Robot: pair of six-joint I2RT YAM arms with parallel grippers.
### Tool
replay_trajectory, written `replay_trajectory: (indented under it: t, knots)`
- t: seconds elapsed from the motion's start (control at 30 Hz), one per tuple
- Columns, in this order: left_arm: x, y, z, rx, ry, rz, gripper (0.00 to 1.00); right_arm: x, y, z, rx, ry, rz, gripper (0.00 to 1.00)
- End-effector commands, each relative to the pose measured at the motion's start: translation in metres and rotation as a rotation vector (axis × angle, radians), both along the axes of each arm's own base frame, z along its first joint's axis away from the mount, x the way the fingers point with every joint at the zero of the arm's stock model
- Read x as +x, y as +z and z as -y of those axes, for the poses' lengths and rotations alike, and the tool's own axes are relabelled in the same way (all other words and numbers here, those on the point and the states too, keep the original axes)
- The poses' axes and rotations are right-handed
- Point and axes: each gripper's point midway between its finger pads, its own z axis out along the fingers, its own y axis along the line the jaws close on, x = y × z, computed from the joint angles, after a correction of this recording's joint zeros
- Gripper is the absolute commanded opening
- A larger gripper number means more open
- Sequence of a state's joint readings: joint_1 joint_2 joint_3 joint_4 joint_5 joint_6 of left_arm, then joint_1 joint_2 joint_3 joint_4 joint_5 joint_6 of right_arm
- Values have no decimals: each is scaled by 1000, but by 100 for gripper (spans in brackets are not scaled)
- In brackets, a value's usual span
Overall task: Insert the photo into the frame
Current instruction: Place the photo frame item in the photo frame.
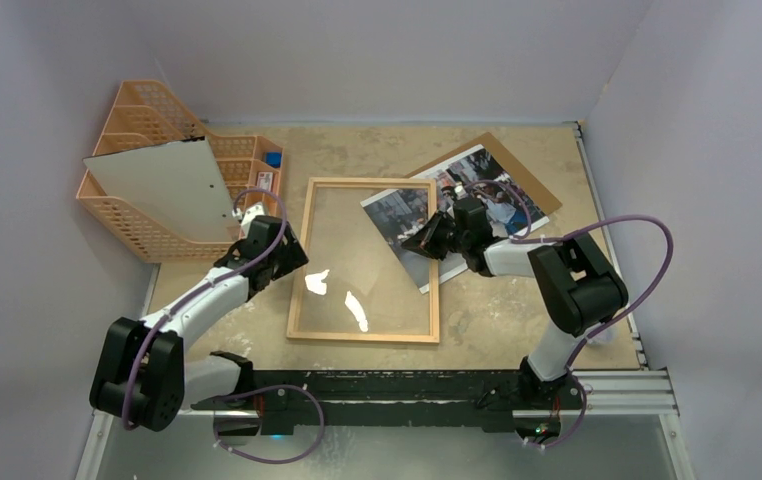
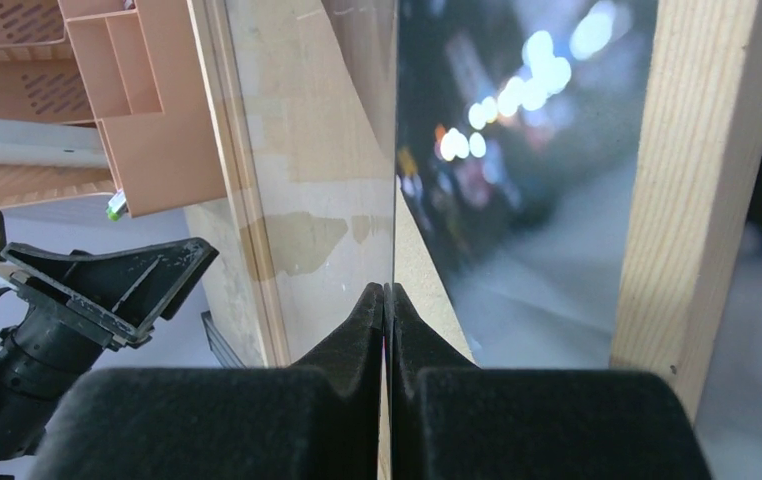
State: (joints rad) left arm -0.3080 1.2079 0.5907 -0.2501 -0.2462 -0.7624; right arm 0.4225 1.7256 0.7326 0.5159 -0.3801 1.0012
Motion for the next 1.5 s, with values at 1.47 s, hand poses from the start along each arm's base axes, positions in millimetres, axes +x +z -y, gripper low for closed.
replay_trajectory:
  t: [1.47]
  knots:
    - [-2,-19,10,-19,-69,-42,55,18,34,-30,66,141,162,4]
